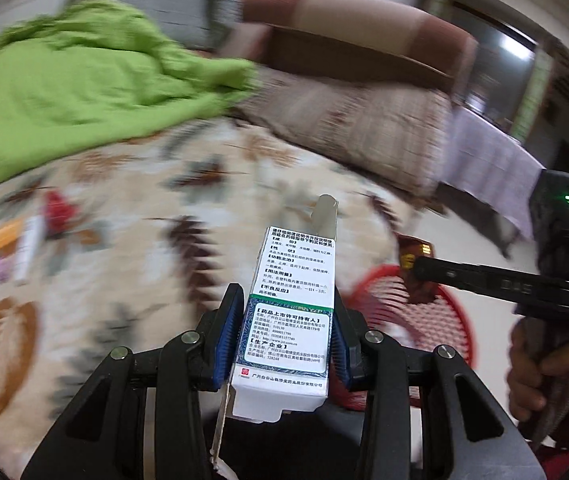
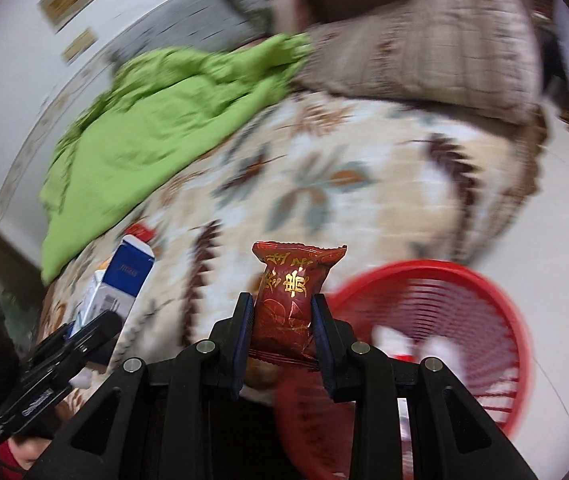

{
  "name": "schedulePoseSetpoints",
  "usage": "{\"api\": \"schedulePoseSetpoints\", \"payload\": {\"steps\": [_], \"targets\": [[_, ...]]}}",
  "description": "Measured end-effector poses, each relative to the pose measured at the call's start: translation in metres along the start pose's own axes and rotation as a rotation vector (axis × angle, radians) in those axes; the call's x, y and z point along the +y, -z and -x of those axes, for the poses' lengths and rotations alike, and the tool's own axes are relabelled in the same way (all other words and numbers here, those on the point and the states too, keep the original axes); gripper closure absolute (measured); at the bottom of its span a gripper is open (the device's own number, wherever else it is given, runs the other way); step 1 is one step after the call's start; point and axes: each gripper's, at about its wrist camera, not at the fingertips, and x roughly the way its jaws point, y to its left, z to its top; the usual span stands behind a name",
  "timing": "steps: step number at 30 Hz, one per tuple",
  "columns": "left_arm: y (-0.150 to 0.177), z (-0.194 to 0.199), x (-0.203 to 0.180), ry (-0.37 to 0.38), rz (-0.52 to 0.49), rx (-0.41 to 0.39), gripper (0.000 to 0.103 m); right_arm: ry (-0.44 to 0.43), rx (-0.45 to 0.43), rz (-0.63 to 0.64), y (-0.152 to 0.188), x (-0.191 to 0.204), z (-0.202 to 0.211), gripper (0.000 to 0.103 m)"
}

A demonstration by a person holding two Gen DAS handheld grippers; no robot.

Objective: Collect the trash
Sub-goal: 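Carry both items over the red basket and open both tools to drop them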

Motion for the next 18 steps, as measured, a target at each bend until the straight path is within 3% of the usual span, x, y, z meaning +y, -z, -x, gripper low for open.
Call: {"api": "schedulePoseSetpoints", "payload": {"steps": [3,8,11,13,18], "targets": [[-0.005,-0.018,-0.035,0.088,-0.049,0.052,0.065,0.077,-0.019,-0.029,0.004,-0.028,0.018,0.071],[-0.005,-0.048,-0.079,0.197,-0.100,0.140,0.064,0.126,-0.018,-0.080,0.015,-0.063,0.029,0.071],[-0.006,-0.059,-0.090,0.223,-0.104,0.175,0.058,0.153,-0.022,-0.100,0.015,-0.074,0.034,0.063],[-0.005,-0.056,-0.091,0.234,-0.094,0.164,0.045,0.161,-0.042,-0.099,0.013,-0.075,0.037,0.061],[-0.006,-0.045,-0.079,0.205,-0.071,0.140,0.040,0.127,-0.069,-0.071,0.006,-0.061,0.036,0.061]]}}
